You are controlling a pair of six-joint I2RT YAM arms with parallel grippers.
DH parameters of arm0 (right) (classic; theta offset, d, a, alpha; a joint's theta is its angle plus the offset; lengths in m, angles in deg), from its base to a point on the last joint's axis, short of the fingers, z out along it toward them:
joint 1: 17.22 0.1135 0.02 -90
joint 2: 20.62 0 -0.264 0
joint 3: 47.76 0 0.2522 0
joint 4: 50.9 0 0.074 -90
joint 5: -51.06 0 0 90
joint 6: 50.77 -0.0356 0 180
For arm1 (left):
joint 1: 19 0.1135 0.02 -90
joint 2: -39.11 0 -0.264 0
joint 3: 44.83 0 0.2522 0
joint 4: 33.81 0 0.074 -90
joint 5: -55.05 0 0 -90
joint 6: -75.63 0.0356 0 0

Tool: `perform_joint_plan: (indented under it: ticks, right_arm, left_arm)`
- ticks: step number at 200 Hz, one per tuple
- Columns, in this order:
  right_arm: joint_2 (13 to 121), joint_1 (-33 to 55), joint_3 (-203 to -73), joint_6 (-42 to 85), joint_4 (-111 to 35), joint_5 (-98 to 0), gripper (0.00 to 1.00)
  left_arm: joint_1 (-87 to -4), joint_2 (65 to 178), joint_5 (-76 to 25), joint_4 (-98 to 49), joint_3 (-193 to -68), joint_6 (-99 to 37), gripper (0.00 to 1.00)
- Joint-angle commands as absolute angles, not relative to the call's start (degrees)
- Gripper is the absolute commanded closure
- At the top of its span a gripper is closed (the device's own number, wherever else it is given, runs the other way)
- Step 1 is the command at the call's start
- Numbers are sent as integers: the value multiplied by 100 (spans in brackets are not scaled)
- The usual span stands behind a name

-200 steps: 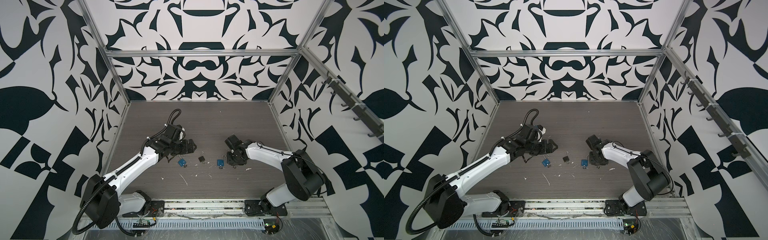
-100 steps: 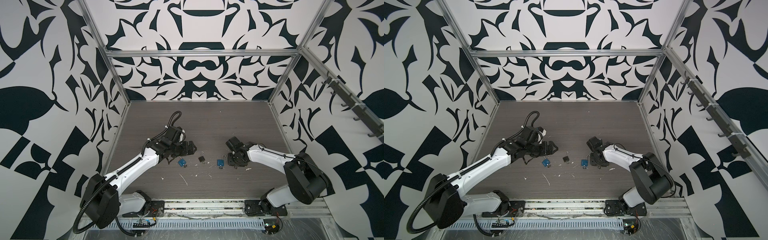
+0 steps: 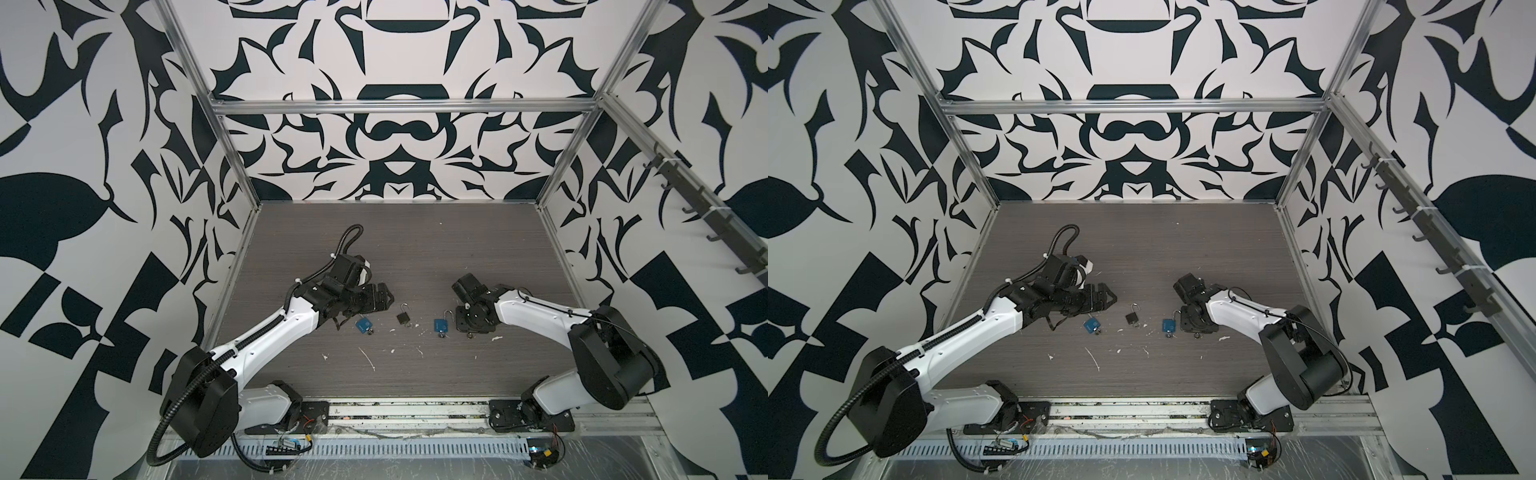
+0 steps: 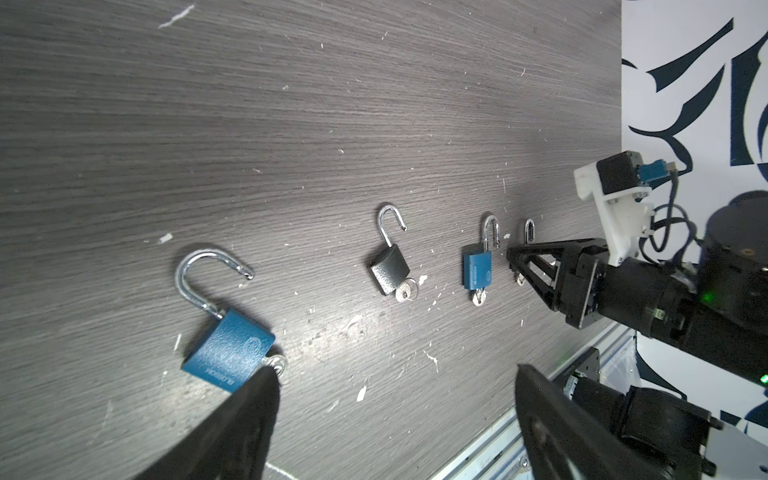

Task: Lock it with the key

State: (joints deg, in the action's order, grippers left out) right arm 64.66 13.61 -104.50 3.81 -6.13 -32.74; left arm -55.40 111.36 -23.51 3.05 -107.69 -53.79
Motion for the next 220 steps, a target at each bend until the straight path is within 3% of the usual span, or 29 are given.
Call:
perform_joint_plan:
  ticks: [1,53,91,98,159,220]
  right_arm:
    - [6473,1377,-10442,488,-454,-3346,73]
    - [6227,1378,-10897,961,-226,-3505,77]
    - [5914,1381,-11444,1706,-181,-4362,83]
    - [5884,1387,-11558,1775,-187,-4498,83]
    - [5456,1656,-12002,2289,-851,-5775,83]
    - [5415,1992,-12057,2350,-1174,-5842,84]
  left_arm:
    - [-5565,11127,-2334,272,-10710,-5445,10]
    - [-5565,11163,-2340,193,-10801,-5436,13]
    - [-5565,11607,-2150,220,-11170,-5289,14]
    - [-5565,11710,-2075,229,-11274,-5265,18]
    - [-5565,12326,-1282,-317,-11828,-5525,25]
    - [-5565,12615,-803,-738,-12070,-5785,27]
